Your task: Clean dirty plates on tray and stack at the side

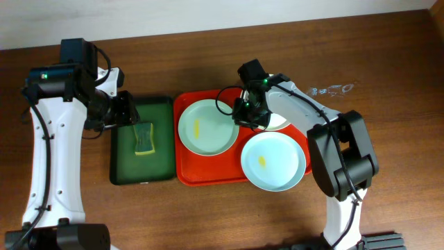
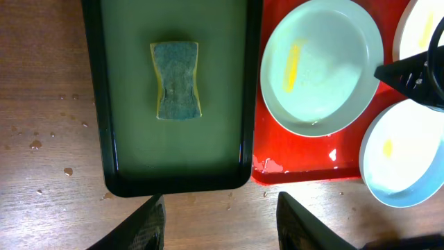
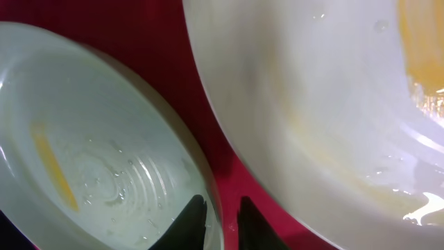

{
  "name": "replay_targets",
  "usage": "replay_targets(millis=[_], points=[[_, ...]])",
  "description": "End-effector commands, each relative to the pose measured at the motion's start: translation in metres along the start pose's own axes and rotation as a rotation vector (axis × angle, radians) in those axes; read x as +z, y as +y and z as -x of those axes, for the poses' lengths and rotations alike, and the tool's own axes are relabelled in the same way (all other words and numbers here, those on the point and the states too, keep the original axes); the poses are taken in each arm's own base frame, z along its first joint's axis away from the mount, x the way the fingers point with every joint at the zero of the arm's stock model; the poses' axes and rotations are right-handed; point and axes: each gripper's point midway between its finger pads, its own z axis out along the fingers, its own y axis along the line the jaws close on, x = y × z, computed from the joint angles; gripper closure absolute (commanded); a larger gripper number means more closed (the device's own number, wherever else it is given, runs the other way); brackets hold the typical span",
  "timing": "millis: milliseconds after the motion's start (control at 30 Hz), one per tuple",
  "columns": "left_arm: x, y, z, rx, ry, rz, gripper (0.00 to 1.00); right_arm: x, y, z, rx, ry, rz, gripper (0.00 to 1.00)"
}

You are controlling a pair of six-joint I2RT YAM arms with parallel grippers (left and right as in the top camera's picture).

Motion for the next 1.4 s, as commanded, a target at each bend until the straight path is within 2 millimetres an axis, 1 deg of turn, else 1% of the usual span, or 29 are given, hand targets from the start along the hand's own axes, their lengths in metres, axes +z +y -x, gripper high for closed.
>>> replay_targets(millis=[0, 33, 100, 133, 167, 200, 233, 300, 333, 367, 500, 600, 667, 767, 800, 900, 1000, 1067, 1100, 1133, 1167, 1233, 1267, 1300, 1333, 1367], points=[[0.0, 0.0, 0.002, 0.007, 0.001, 0.007, 0.5, 0.003, -0.001, -0.004, -0.002, 0.01, -0.008, 0.66], [0.0, 0.0, 0.002, 0.007, 0.001, 0.007, 0.5, 0.003, -0.001, -0.003, -0.001, 0.009, -0.007, 0.59], [0.0, 0.0, 0.002, 0.007, 0.001, 0.007, 0.5, 0.003, 0.0, -0.003, -0.002, 0.007, -0.006, 0.57], [0.0, 0.0, 0.002, 0.007, 0.001, 0.007, 0.5, 0.003, 0.0, -0.002, -0.003, 0.004, -0.004, 0.58], [0.0, 0.0, 0.002, 0.007, 0.001, 0.007, 0.5, 0.003, 0.0, -0.002, -0.003, 0.004, -0.004, 0.69], [0.0, 0.0, 0.002, 0.007, 0.001, 0.007, 0.5, 0.003, 0.0, -0.002, -0.003, 0.003, -0.004, 0.75], [0.0, 0.0, 0.002, 0.007, 0.001, 0.007, 0.5, 0.003, 0.0, -0.002, -0.003, 0.003, -0.004, 0.77], [0.0, 0.0, 0.002, 0.007, 0.001, 0.007, 0.5, 0.003, 0.0, -0.002, -0.003, 0.005, -0.005, 0.78], [0.0, 0.0, 0.002, 0.007, 0.001, 0.007, 0.5, 0.004, 0.0, -0.003, -0.004, 0.006, -0.005, 0.82], [0.0, 0.0, 0.002, 0.007, 0.001, 0.007, 0.5, 0.004, 0.001, -0.004, -0.007, 0.007, -0.005, 0.83], [0.0, 0.0, 0.002, 0.007, 0.001, 0.007, 0.5, 0.005, 0.005, -0.008, -0.02, 0.01, -0.007, 0.83], [0.0, 0.0, 0.002, 0.007, 0.002, 0.007, 0.49, 0.006, 0.003, -0.006, -0.029, -0.009, -0.037, 0.83], [0.0, 0.0, 0.002, 0.007, 0.001, 0.007, 0.49, 0.007, 0.002, -0.005, -0.036, -0.021, -0.057, 0.84], [0.0, 0.0, 0.002, 0.007, 0.002, 0.007, 0.49, 0.007, 0.002, -0.006, -0.04, -0.023, -0.063, 0.95], [0.0, 0.0, 0.002, 0.007, 0.001, 0.007, 0.49, 0.008, 0.002, -0.008, -0.041, -0.018, -0.066, 0.96], [0.0, 0.0, 0.002, 0.007, 0.001, 0.007, 0.49, 0.008, 0.0, -0.014, -0.04, 0.003, -0.08, 0.96], [0.0, 0.0, 0.002, 0.007, 0.001, 0.006, 0.49, 0.007, -0.008, -0.027, -0.025, 0.053, -0.112, 0.96], [0.0, 0.0, 0.002, 0.007, 0.001, 0.007, 0.49, 0.006, -0.01, -0.029, -0.022, 0.065, -0.117, 0.96], [0.0, 0.0, 0.002, 0.007, 0.001, 0.006, 0.49, 0.006, -0.008, -0.031, -0.021, 0.072, -0.106, 0.82], [0.0, 0.0, 0.002, 0.007, 0.001, 0.007, 0.49, 0.007, -0.006, -0.029, -0.023, 0.069, -0.097, 0.74], [0.0, 0.0, 0.002, 0.007, 0.001, 0.007, 0.49, 0.007, -0.005, -0.027, -0.024, 0.059, -0.09, 0.72], [0.0, 0.0, 0.002, 0.007, 0.001, 0.007, 0.49, 0.007, -0.001, -0.021, -0.031, 0.036, -0.076, 0.72], [0.0, 0.0, 0.002, 0.007, 0.001, 0.007, 0.49, 0.007, 0.0, -0.019, -0.033, 0.029, -0.072, 0.75], [0.0, 0.0, 0.002, 0.007, 0.001, 0.007, 0.49, 0.007, 0.0, -0.019, -0.033, 0.028, -0.072, 0.8], [0.0, 0.0, 0.002, 0.008, 0.0, 0.007, 0.49, 0.007, -0.001, -0.019, -0.034, 0.026, -0.075, 0.89], [0.0, 0.0, 0.003, 0.008, -0.002, 0.007, 0.49, 0.008, 0.0, -0.018, -0.034, 0.023, -0.072, 0.96]])
